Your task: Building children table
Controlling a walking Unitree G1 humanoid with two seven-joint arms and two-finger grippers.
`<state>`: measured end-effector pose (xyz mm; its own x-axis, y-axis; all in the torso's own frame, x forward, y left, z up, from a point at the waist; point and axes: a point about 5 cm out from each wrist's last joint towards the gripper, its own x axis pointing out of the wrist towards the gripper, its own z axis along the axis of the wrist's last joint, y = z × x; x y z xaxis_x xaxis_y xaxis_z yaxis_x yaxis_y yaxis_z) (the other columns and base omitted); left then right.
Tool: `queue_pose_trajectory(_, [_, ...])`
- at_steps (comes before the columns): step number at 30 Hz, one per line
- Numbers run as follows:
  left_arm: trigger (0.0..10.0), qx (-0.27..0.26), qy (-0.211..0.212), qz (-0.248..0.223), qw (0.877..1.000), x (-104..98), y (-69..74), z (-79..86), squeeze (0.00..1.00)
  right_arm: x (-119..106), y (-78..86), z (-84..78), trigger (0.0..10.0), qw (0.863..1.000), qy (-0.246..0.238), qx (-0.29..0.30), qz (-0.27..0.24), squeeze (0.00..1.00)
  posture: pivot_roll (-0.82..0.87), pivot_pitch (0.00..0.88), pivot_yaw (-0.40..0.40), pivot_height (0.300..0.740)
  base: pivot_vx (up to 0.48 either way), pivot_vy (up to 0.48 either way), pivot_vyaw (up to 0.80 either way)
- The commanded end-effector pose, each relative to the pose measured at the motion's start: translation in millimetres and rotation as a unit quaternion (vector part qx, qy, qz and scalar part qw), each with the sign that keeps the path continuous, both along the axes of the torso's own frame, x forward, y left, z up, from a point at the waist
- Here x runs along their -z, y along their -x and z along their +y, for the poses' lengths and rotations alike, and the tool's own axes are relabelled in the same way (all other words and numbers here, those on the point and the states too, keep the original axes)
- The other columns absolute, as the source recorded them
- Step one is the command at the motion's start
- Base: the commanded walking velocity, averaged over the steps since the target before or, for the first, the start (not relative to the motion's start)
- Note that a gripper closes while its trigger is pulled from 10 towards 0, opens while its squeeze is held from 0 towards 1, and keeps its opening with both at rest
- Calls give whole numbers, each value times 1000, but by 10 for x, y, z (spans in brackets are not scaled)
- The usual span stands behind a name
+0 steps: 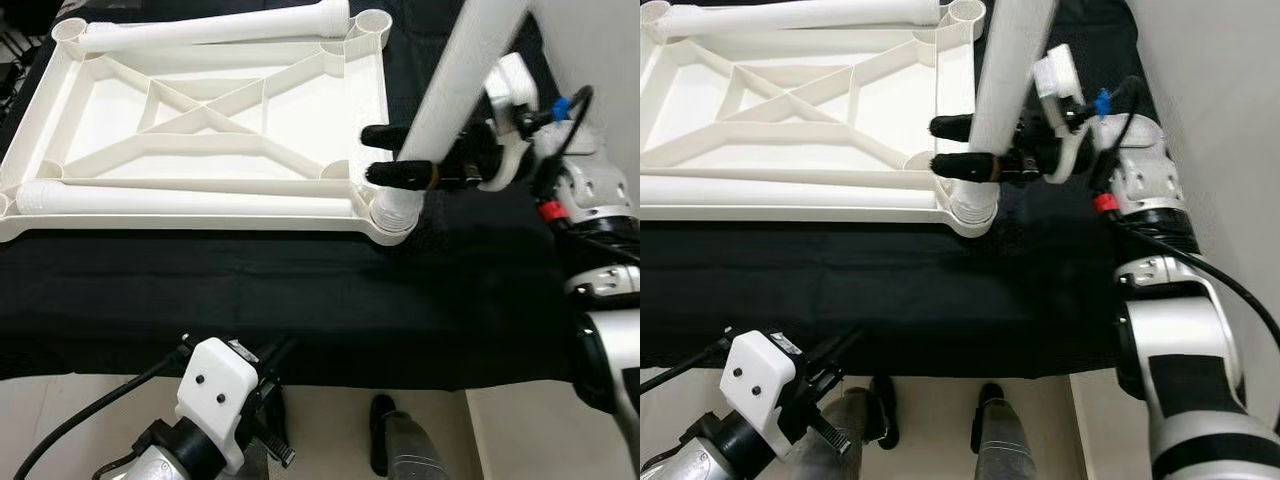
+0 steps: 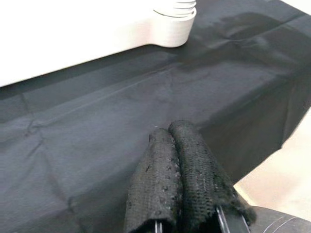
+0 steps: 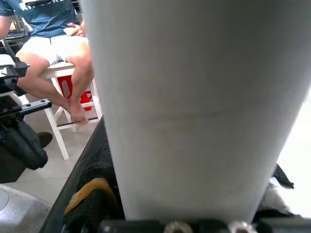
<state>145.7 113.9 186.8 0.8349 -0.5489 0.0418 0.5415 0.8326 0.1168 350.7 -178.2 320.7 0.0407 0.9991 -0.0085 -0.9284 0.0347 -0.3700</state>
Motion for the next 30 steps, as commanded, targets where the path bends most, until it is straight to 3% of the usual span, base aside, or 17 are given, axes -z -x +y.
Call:
queue_pose_trajectory(1, [10000, 11, 0, 14, 1000, 16, 39, 0, 0, 66, 21, -56, 10000, 1000, 13, 1, 10, 0, 122, 424, 46, 740, 0, 0, 0])
queue_pose_trajectory(17, [10000, 15, 2, 17, 1000, 24, 42, 3, 0, 327, -8, 136, 10000, 998, 54, 29, 3, 0, 117, 421, 44, 740, 0, 0, 0])
queue_pose_trajectory(25, [10000, 18, 4, 21, 1000, 34, 54, 2, 0, 655, 44, 262, 10000, 991, 84, 93, 36, 0, 99, 415, 47, 740, 0, 0, 0])
queue_pose_trajectory(28, [10000, 18, 4, 21, 1000, 34, 54, 2, 0, 655, 44, 262, 10000, 991, 84, 93, 36, 0, 99, 415, 47, 740, 0, 0, 0])
queue_pose_trajectory(30, [10000, 20, 6, 22, 1000, 34, 51, -2, 0, 754, 72, 284, 10000, 981, 105, 148, 67, 0, 86, 415, 43, 740, 0, 0, 0])
